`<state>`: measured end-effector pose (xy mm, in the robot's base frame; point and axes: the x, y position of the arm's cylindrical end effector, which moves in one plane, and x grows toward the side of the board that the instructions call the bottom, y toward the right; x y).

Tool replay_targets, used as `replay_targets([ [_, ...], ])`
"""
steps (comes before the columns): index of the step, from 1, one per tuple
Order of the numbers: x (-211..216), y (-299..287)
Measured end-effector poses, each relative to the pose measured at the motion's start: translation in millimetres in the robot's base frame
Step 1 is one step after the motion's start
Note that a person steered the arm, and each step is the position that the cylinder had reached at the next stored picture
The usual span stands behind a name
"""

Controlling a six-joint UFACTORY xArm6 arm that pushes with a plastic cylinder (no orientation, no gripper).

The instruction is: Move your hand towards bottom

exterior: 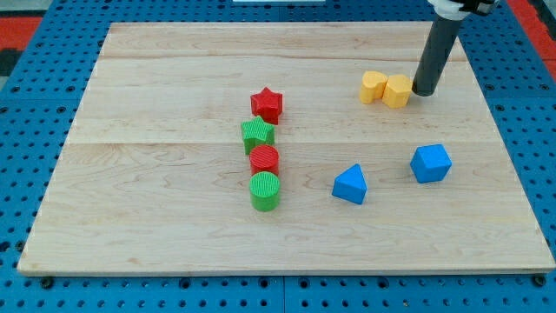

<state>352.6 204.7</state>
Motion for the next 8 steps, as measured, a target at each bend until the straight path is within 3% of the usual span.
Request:
replay_targets([
  [2, 5, 19],
  [4, 69, 54],
  [8, 90, 54],
])
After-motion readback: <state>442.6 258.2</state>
